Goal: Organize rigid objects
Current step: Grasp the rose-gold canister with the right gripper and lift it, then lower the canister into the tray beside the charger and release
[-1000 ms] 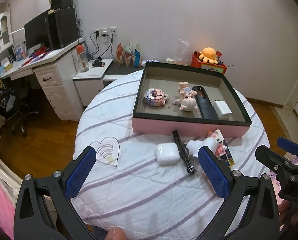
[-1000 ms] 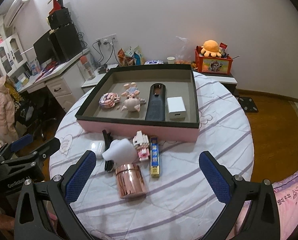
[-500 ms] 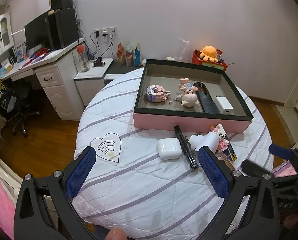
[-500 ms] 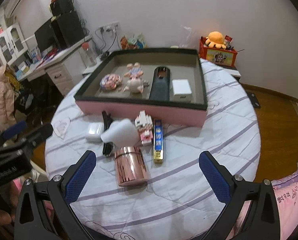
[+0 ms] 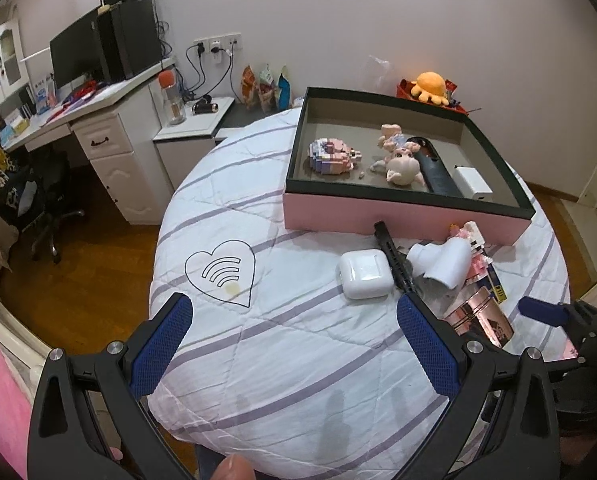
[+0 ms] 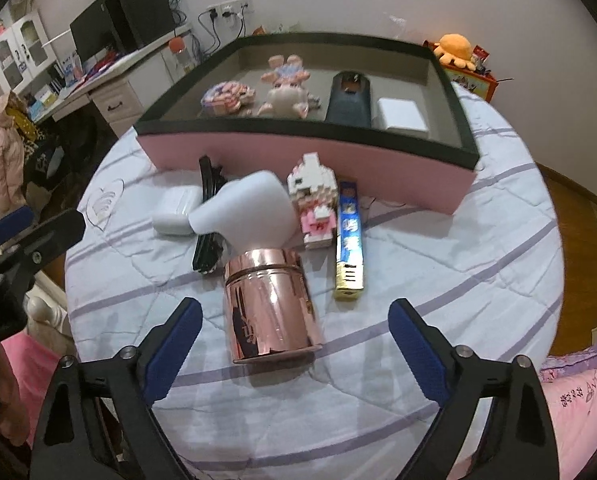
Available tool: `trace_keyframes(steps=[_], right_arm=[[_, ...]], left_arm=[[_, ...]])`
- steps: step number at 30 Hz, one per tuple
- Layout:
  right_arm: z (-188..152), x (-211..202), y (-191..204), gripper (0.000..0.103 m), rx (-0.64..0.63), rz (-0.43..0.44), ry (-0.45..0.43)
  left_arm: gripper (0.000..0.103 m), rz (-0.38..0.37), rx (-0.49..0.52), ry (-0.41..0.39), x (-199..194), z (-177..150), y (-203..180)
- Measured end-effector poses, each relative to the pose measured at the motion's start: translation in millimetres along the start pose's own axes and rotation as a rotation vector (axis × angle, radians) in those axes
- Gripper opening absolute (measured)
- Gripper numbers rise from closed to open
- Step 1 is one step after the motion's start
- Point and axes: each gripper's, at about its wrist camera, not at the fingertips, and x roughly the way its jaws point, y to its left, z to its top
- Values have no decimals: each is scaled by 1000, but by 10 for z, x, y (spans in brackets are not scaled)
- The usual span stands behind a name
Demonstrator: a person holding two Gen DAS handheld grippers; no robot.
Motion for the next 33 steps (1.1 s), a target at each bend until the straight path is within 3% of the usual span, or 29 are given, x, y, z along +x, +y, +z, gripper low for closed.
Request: trace_keyframes(steps=[1,2,4,6,8,21,27,33], right_arm=[[-2,48,10,86,-3,1,15],[-7,83,13,73,-4,0,24],[-18,155,18,62,-2,12,42],[-36,184,35,60,-9,1,41],[-54,162,37,48,-18,10,32],[26,-182,-10,48,-2,51,-19],[279,-429,-134,48,14,50,-97],[720,-423,-367,48,42,21,-159]], left_arm=[[103,-1,1,5,16,-6,0],[103,-1,2,7,26,-9,-2],[103,-4,4,10,41,-16,-1],[103,-3,4,12,52,-16,4],[103,-4,3,12,57,-13,11],[103,-21,9,-3,32,65,-42],[103,-39,5,-52,2,335,-95],[103,-31,-1,-116,67,748,-162]])
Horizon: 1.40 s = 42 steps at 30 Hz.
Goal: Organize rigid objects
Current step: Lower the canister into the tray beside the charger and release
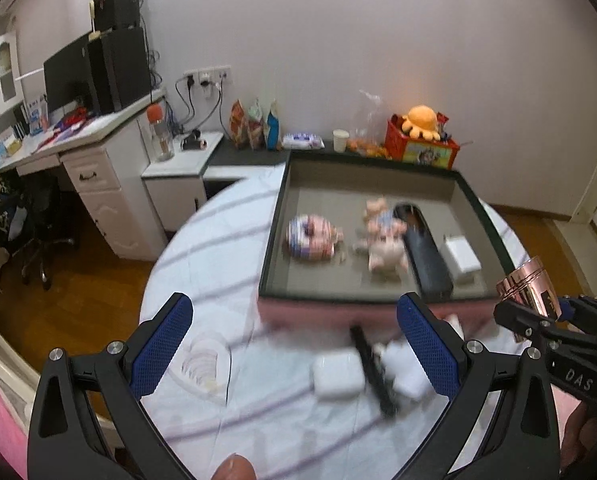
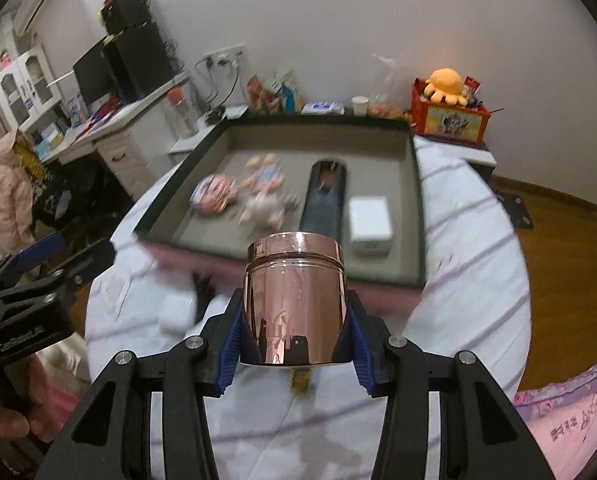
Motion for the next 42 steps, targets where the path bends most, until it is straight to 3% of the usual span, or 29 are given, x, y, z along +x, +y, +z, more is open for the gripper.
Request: trace_keyframes(steps=[9,16,24,29,42], right_arm=[[462,586,-299,48,47,-38,25],[481,899,-293,48,33,-30,74],[428,944,-229,49,2,-70,75],[379,838,-214,79,11,-72,49],[214,310,-227,91,61,-66,-36]], left_arm=[[103,7,-2,20,522,303,-91],[103,-5,2,63,819,298,-108],[103,-4,-12,75,837,241,-58],[103,-8,-16,61,732,218,-36],[103,-18,-9,22,305,111,-46]])
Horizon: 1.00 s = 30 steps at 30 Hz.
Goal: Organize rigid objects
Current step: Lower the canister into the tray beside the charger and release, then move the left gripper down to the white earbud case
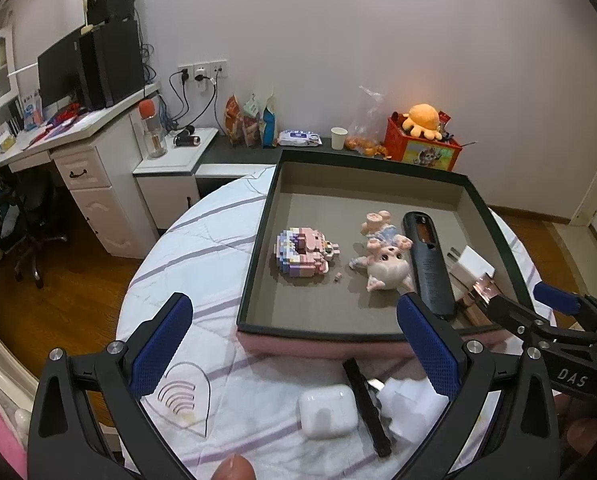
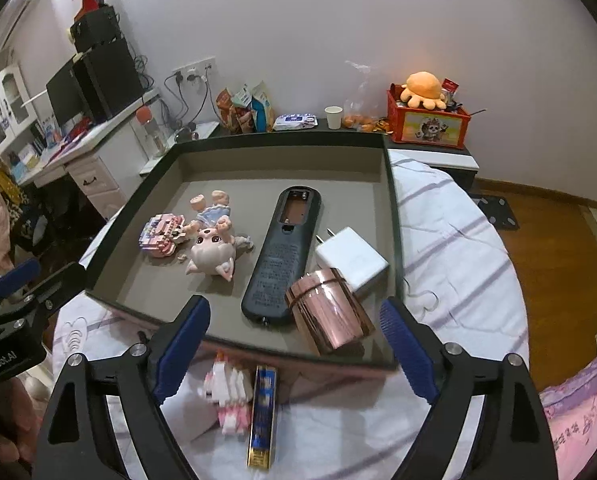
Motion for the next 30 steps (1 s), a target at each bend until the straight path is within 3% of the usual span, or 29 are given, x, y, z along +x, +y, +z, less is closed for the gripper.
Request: trace_keyframes(steps=[2,10,18,30], right_arm=[[-48,-91,-32,103,21,1,-13],[-328,-445,-91,103,53,2,-32],[-758,-482,-235,103,108,3,42],[-862,-704,-133,103,84,2,14]], left_arm=[[103,-3,9,-5,-78,-34,-31],[103,-17,30,-2,-300,-212,-135],[103,-14,36,45,-417,-514,-116],[103,-11,28,93,-527,-855,-48]])
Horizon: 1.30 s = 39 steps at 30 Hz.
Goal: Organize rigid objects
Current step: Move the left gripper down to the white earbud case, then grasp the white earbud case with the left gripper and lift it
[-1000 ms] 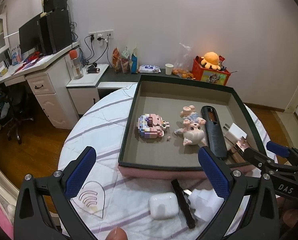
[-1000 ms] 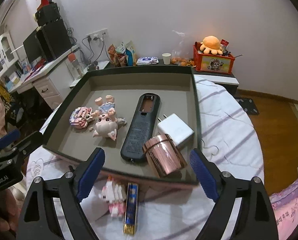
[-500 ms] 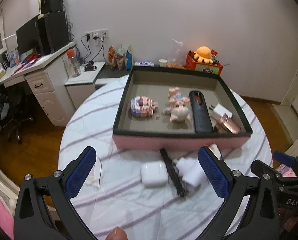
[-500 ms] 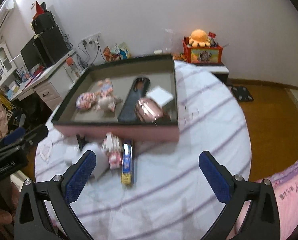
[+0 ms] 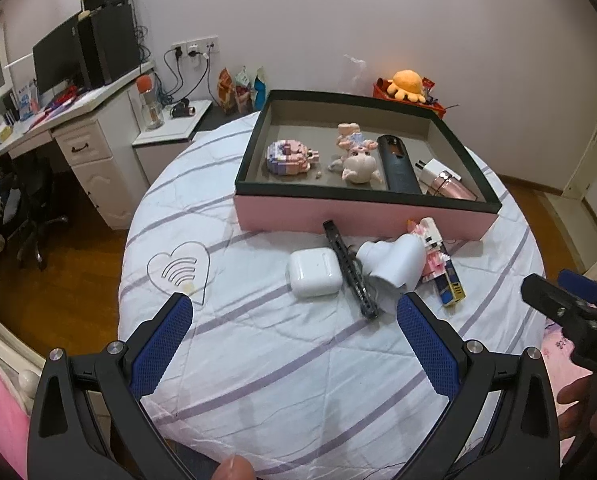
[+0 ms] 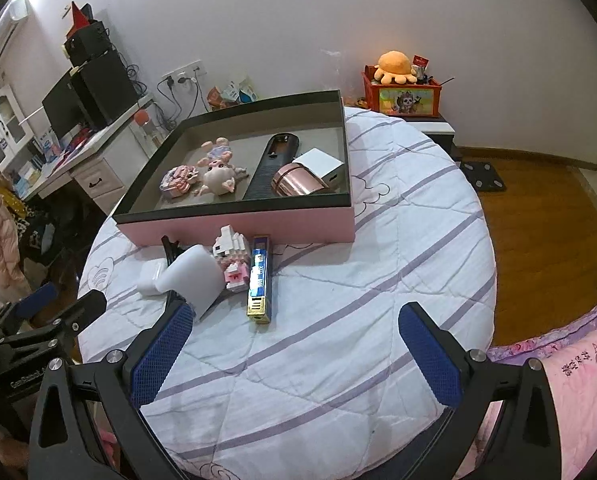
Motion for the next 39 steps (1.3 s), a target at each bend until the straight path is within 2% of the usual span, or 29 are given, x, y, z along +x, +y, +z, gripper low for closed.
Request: trace_keyframes(steps=[9,18,29,33,36,39], right_arm=[[-4,-24,5,103,0,-9,-3],[77,192,-38,103,9,-27,36],[202,526,-6,103,0,-35,89],[253,614,0,103,-6,-35,100],[276,678,-8,103,-5,-37,109],[290,731,-15,103,-3,-39,118]], left_arm=[[103,36,11,26,234,27,4],[103,69,35,110,787,67,19],[103,37,14,157,1109,122,54],[103,45,6,149,1167,146,61],[101,47,4,146,1203,171,67],[93,32,10,139,1189,184,66]])
